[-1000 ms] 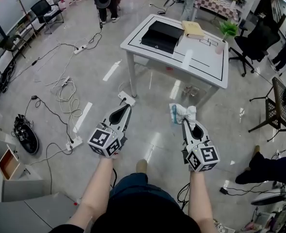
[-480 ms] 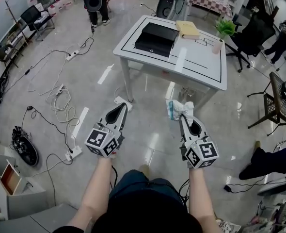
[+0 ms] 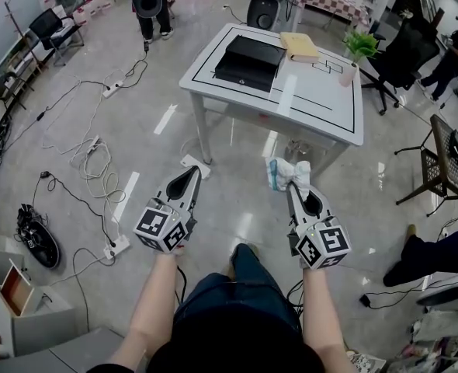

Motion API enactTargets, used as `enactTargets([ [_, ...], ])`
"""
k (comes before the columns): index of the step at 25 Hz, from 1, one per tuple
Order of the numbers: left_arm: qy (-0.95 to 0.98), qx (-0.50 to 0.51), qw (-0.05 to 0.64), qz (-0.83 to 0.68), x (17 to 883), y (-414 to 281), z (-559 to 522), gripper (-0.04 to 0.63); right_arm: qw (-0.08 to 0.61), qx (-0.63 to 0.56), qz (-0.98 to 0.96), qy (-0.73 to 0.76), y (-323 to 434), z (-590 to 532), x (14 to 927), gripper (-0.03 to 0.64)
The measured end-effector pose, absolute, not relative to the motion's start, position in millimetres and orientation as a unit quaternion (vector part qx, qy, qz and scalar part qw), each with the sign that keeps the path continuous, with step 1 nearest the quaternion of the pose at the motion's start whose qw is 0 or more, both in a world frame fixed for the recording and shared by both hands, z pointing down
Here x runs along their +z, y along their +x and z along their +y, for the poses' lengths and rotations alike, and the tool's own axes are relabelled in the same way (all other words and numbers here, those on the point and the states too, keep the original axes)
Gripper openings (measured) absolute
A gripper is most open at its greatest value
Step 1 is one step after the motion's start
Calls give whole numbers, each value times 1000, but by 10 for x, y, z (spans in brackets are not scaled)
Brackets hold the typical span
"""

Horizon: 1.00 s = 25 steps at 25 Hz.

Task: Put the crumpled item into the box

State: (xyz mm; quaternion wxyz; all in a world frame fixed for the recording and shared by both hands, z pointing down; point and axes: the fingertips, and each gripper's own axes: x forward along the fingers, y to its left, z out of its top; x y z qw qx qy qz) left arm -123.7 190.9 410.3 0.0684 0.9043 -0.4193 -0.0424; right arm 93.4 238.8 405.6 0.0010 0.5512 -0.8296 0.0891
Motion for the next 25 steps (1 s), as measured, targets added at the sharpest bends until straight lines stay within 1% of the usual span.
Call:
enactTargets([
  [12,897,-40,72,-435,4135,-1327,1711,2,-13,96,-833,545,937,2084,4037,60],
  [25,890,-43,69,-448,4146,-1245,898,2,-19,107,-839,533,1020,1194,4120,60],
])
